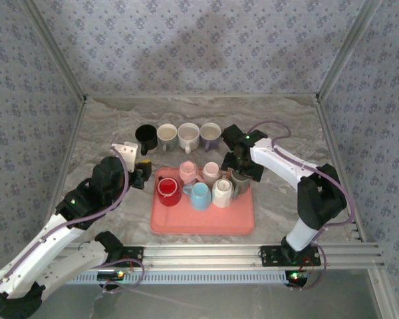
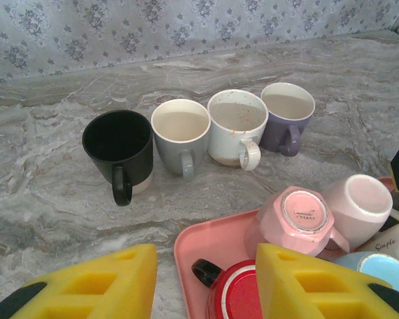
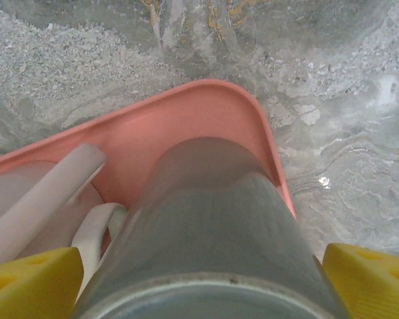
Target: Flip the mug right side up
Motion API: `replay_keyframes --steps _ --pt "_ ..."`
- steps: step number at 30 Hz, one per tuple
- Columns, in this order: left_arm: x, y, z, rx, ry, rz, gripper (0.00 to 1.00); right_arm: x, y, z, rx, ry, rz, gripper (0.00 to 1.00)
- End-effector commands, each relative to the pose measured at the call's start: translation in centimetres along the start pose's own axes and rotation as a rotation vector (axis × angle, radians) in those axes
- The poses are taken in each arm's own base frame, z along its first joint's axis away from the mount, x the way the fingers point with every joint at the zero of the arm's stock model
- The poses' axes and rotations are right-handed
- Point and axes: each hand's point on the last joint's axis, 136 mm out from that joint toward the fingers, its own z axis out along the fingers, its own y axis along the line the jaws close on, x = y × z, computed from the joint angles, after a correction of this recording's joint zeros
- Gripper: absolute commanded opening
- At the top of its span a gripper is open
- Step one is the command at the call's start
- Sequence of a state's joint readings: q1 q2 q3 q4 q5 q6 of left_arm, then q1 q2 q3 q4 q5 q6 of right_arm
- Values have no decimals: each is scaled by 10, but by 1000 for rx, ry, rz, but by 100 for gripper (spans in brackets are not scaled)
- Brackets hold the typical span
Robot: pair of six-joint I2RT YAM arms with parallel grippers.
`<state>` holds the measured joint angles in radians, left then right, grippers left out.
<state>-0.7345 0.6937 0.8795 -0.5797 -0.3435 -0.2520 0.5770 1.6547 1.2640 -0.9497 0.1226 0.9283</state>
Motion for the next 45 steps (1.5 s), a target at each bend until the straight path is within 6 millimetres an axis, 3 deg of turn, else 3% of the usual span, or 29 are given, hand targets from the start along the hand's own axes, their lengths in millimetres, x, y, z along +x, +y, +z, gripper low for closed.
replay_keyframes --steps 1,20,25,40,45 --pt "-3 1 -1 4 -18 0 43 3 -6 9 25 18 22 92" --pt "-2 1 1 10 -15 -10 43 5 -8 9 30 8 21 67" --pt "-1 0 3 12 -10 -10 43 0 -9 -9 17 -20 10 60" --pt "0 -1 4 17 1 -9 43 -11 -23 -61 -30 -140 11 56" --pt "3 -12 4 72 28 5 46 -19 -24 -87 -118 -238 -18 54"
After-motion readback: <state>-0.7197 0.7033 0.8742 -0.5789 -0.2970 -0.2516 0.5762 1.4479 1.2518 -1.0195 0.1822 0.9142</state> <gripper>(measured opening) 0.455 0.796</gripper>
